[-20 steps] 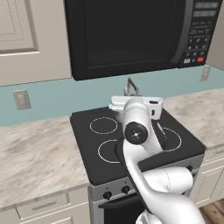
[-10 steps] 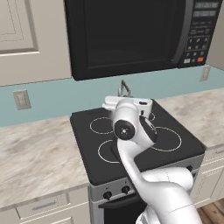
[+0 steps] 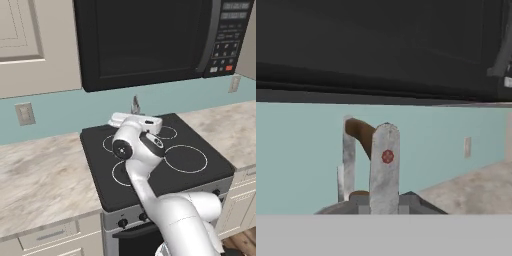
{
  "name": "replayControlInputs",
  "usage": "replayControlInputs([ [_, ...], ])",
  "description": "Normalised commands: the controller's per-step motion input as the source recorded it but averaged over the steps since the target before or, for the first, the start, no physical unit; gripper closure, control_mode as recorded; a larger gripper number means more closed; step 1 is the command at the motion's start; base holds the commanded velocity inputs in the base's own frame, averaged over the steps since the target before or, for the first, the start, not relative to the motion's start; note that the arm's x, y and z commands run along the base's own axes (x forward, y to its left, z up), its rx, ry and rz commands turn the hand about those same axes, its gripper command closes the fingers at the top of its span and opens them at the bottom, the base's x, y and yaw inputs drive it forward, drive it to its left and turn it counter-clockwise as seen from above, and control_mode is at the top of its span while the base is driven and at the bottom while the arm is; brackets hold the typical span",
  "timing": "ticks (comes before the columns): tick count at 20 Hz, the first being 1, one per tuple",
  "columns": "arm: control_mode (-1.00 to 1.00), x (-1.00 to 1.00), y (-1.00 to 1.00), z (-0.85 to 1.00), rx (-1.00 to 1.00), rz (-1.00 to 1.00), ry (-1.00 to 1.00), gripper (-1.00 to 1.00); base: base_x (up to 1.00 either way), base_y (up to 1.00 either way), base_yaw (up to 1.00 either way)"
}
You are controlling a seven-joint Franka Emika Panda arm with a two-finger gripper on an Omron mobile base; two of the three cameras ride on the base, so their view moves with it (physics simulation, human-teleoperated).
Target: Pick the kettle from the cabinet and place it on a stove burner. Then pick the pot from the counter and place it on another stove burner. Finally, turn both burners on.
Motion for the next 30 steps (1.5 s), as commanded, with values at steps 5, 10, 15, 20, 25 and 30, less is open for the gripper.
replayControlInputs([
  [5, -1.00, 0.38, 0.18, -0.23, 0.00, -0.15, 0.00, 1.00, 0.00, 0.00, 0.00],
  [10, -1.00, 0.35, 0.15, -0.24, 0.00, -0.13, 0.00, 1.00, 0.00, 0.00, 0.00],
  [15, -1.00, 0.33, 0.08, -0.24, 0.00, -0.12, 0.00, 1.00, 0.00, 0.00, 0.00],
  [20, -1.00, 0.34, 0.04, -0.20, 0.00, -0.11, 0.00, 1.00, 0.00, 0.00, 0.00],
  [25, -1.00, 0.35, 0.01, -0.16, 0.00, -0.10, 0.00, 1.00, 0.00, 0.00, 0.00],
  [30, -1.00, 0.33, 0.00, -0.18, 0.00, -0.09, 0.00, 1.00, 0.00, 0.00, 0.00],
])
